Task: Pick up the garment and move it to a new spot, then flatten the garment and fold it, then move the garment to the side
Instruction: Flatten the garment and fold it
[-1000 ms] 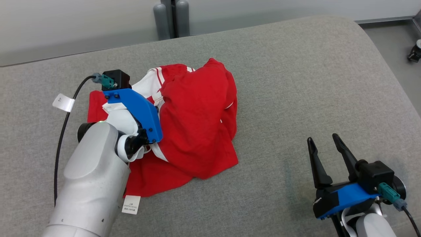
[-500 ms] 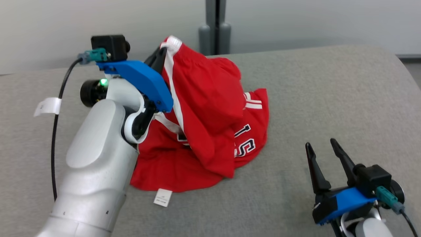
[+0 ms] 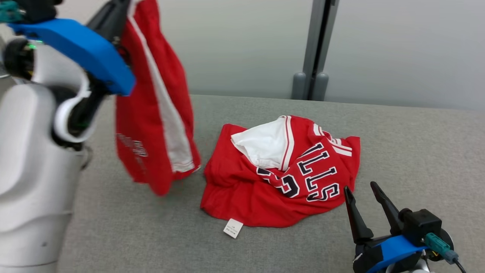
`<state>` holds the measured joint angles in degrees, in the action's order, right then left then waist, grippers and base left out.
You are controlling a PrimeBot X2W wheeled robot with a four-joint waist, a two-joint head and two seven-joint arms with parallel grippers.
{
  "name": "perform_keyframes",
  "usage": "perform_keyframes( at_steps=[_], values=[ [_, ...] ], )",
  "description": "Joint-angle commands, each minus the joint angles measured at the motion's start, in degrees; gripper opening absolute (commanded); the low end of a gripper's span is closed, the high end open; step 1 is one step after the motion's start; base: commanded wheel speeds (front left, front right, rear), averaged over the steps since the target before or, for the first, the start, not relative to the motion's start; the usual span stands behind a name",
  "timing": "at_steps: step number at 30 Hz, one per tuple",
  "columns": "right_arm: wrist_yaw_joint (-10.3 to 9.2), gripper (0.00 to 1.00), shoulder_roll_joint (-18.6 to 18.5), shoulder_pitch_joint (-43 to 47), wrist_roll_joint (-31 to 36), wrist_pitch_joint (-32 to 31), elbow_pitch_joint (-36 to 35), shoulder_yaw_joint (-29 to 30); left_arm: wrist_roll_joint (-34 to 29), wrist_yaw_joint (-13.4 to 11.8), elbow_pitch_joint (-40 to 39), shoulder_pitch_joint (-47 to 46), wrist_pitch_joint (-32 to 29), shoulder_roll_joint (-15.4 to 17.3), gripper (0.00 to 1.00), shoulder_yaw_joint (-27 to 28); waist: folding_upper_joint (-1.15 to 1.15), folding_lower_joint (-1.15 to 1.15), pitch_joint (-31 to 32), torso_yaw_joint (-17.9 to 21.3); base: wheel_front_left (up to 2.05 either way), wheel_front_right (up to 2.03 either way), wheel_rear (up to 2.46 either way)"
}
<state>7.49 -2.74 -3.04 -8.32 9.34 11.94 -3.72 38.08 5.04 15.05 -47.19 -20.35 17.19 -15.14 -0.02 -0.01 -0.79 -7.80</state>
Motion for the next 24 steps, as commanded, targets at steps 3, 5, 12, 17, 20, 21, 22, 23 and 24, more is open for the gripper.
perform_keyframes(
  at_steps=[3,5,12,17,20,21,22,23,24],
  values=[
    [0.01,1.0,-0.27,0.2,-0.81,0.57,0.33,-0.94,0.04,-1.4,-0.17,2.0,-1.08,4.45,0.0,3.06,0.02,0.01,-0.8,-1.42,0.0,0.0,0.0],
    [0.01,1.0,-0.32,-0.15,-0.88,0.82,0.57,-0.97,-1.35,-2.66,0.48,2.96,-1.42,7.36,0.0,4.3,0.02,0.01,-1.43,-1.87,0.0,0.0,0.0],
    [0.01,1.0,-0.28,-1.57,-0.4,1.25,0.86,-1.03,-5.29,-5.78,3.72,6.42,2.76,12.86,0.0,6.66,0.02,0.01,-4.08,-2.33,0.0,0.0,0.0],
    [0.01,1.0,-0.28,-2.83,0.07,0.96,0.77,-1.0,-7.44,-7.31,7.95,9.55,5.5,13.35,0.0,6.1,0.02,0.01,-6.67,-2.11,0.0,0.0,0.0],
    [0.01,1.0,-0.29,-3.61,0.52,0.62,0.74,-0.85,-6.5,-7.3,10.85,10.92,5.03,11.61,0.0,5.53,0.02,0.01,-8.17,-1.81,0.0,0.0,0.0],
    [0.01,1.0,-0.28,-4.03,0.79,0.49,0.75,-0.77,-5.66,-7.7,12.25,11.21,4.49,10.83,0.0,5.74,0.02,0.01,-8.63,-1.63,0.0,0.0,0.0],
    [0.01,1.0,-0.28,-4.25,0.87,0.51,0.74,-0.83,-5.63,-7.54,13.2,11.41,4.19,10.5,0.15,5.51,0.02,0.01,-8.97,-1.43,0.0,0.0,0.0],
    [0.02,1.0,-0.27,-4.4,0.95,0.43,0.78,-0.93,-5.38,-7.34,14.17,11.56,3.89,10.28,1.0,5.23,0.02,0.01,-9.27,-1.17,0.0,0.0,0.0],
    [0.01,1.0,-0.28,-4.55,1.06,0.31,0.74,-0.98,-4.87,-7.49,14.98,11.43,4.29,9.82,1.0,5.5,0.02,0.01,-9.51,-0.94,0.0,0.0,0.0]
  ],
)
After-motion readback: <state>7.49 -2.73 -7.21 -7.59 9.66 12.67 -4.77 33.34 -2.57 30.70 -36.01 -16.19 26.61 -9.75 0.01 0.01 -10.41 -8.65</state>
